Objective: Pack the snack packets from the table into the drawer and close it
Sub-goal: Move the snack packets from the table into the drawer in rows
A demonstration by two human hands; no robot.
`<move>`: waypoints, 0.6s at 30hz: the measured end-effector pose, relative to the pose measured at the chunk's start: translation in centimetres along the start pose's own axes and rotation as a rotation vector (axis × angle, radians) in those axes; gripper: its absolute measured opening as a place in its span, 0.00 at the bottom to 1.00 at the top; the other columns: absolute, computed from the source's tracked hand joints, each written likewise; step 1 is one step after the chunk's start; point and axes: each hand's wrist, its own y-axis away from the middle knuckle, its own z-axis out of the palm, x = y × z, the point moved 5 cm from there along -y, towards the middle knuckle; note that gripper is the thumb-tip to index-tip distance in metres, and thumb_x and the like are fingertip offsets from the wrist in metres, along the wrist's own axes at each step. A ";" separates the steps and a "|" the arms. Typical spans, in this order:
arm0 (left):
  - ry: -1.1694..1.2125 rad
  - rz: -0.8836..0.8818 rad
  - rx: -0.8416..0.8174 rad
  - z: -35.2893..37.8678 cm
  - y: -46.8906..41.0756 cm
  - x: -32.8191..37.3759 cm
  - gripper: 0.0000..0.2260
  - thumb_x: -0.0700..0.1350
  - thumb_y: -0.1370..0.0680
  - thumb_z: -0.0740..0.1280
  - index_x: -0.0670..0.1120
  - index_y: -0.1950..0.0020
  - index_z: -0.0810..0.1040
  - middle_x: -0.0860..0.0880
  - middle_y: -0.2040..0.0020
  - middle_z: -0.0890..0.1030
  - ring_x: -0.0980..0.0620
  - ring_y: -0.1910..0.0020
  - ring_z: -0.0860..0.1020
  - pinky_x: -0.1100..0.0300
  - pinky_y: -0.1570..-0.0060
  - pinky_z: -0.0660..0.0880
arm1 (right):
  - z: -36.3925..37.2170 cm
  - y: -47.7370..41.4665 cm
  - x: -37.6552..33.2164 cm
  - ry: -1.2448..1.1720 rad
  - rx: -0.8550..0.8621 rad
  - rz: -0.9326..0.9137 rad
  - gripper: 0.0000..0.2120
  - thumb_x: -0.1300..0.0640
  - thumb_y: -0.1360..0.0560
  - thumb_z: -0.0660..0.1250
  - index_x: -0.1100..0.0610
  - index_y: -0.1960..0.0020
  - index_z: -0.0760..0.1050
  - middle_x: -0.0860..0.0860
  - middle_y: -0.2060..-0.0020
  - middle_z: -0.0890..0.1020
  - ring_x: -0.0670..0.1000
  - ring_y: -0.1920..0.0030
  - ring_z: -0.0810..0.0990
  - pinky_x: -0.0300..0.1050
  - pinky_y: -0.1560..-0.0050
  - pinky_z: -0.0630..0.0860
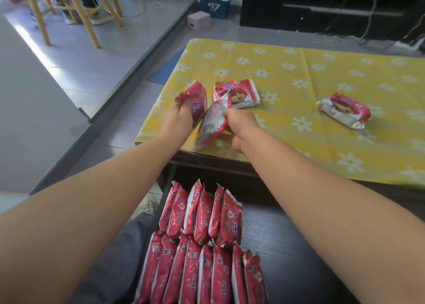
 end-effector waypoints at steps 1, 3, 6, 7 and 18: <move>0.086 -0.035 -0.008 -0.2 0.7 0.0 0.21 0.55 0.13 0.54 0.49 0.23 0.72 0.48 0.39 0.81 0.47 0.44 0.81 0.55 0.46 0.75 | -0.6 0.6 0.1 0.000 0.020 0.001 0.17 0.60 0.22 0.63 0.63 0.35 0.77 0.56 0.48 0.80 0.55 0.46 0.78 0.64 0.35 0.79; 0.274 -0.104 -0.028 -0.4 2.0 -0.1 0.21 0.56 0.13 0.55 0.50 0.23 0.70 0.50 0.40 0.83 0.50 0.45 0.83 0.55 0.47 0.80 | -1.9 1.7 0.2 0.003 0.051 -0.020 0.19 0.61 0.23 0.62 0.66 0.35 0.75 0.56 0.54 0.73 0.56 0.53 0.72 0.52 0.46 0.77; 0.429 -0.198 -0.036 -0.9 4.2 -0.1 0.18 0.58 0.13 0.55 0.49 0.32 0.76 0.46 0.39 0.85 0.46 0.45 0.85 0.49 0.47 0.82 | -4.2 3.9 0.4 -0.007 0.076 -0.062 0.20 0.61 0.23 0.62 0.68 0.33 0.74 0.55 0.55 0.74 0.55 0.53 0.73 0.51 0.50 0.70; 0.448 -0.237 -0.040 -1.1 5.0 0.0 0.18 0.59 0.13 0.55 0.49 0.36 0.78 0.45 0.41 0.86 0.45 0.47 0.85 0.51 0.53 0.82 | -4.9 4.7 0.3 -0.025 0.072 -0.085 0.19 0.59 0.22 0.63 0.65 0.33 0.76 0.56 0.53 0.78 0.54 0.49 0.77 0.51 0.44 0.73; 0.822 -0.308 -0.325 2.3 15.3 1.3 0.18 0.47 0.14 0.59 0.41 0.27 0.74 0.36 0.33 0.81 0.39 0.39 0.83 0.44 0.44 0.81 | -8.1 14.6 1.7 -0.024 -0.106 -0.418 0.07 0.55 0.17 0.66 0.50 0.42 0.82 0.54 0.43 0.86 0.60 0.38 0.83 0.57 0.37 0.80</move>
